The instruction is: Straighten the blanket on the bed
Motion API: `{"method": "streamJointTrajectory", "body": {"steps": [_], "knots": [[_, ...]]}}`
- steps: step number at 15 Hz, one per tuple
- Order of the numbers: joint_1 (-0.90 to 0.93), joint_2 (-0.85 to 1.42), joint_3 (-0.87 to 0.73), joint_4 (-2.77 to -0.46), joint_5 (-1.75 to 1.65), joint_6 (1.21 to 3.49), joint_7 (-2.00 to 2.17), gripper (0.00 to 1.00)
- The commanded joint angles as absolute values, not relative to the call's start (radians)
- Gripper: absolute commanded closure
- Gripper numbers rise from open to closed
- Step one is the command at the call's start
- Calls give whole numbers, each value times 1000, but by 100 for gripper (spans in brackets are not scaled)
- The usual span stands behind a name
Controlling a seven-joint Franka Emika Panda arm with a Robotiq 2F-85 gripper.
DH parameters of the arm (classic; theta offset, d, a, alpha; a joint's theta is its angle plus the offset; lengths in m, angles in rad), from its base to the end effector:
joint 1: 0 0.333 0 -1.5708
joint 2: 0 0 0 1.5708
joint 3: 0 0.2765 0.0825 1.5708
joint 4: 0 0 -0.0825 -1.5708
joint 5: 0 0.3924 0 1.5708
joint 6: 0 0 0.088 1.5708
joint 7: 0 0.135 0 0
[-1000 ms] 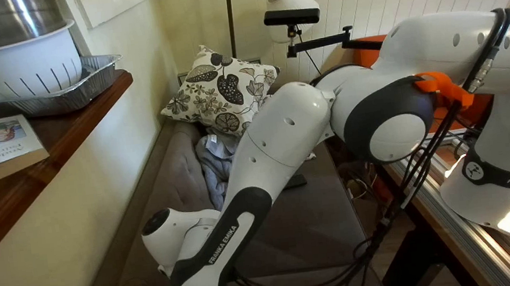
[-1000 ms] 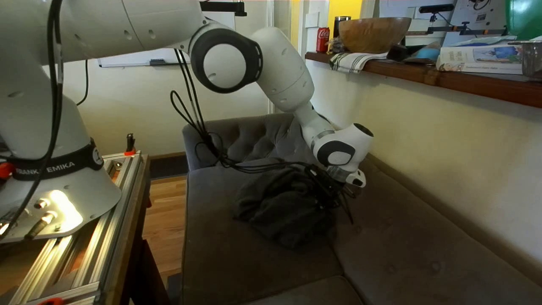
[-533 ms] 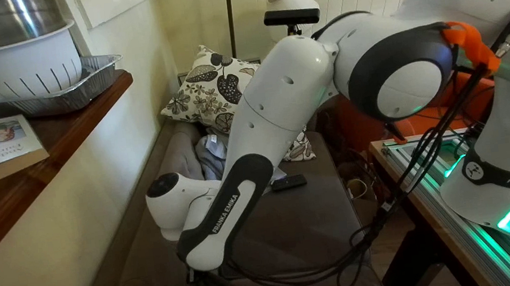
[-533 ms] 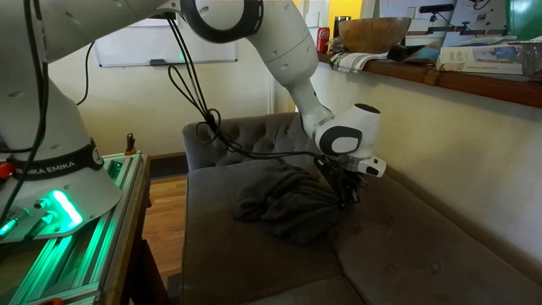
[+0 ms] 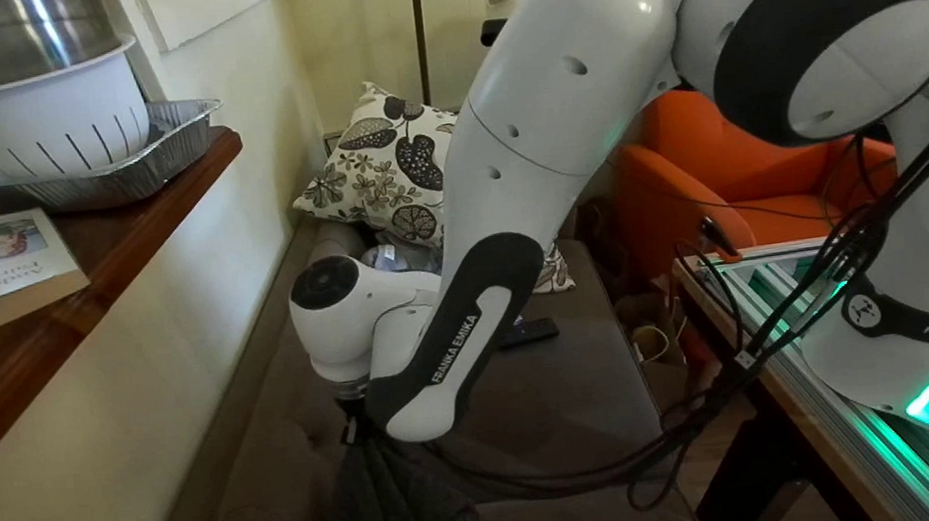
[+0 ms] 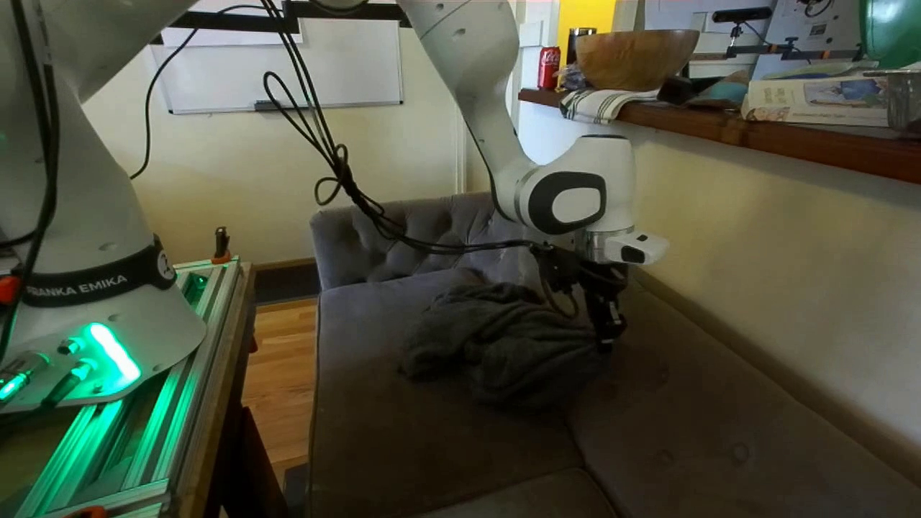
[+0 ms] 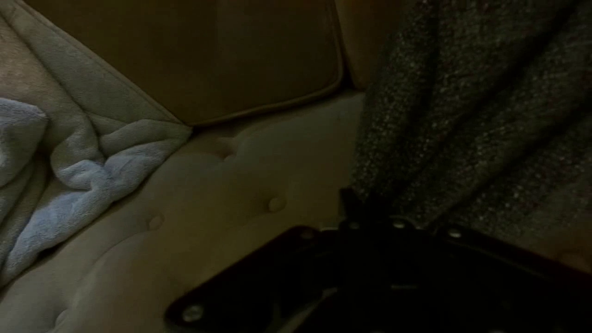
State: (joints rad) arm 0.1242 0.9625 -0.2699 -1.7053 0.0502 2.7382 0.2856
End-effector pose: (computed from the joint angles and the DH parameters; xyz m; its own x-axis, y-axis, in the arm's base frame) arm 0.6269 -0.0960 0.0027 0.9320 -0.3315 0.1463 -0.3530 -0.9217 0.1607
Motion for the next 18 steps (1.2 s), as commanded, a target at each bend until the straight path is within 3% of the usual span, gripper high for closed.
{"method": "streamJointTrajectory", "body": {"steps": [1,6,13,18], "knots": [[117,948,-263,-1719,28,2739,300,96],[133,942,-307,-1721,10,2744,322,98],[141,817,-478,-1791,-3,2946,334,98],[106,818,-561,-1710,30,3066,333,98]]}}
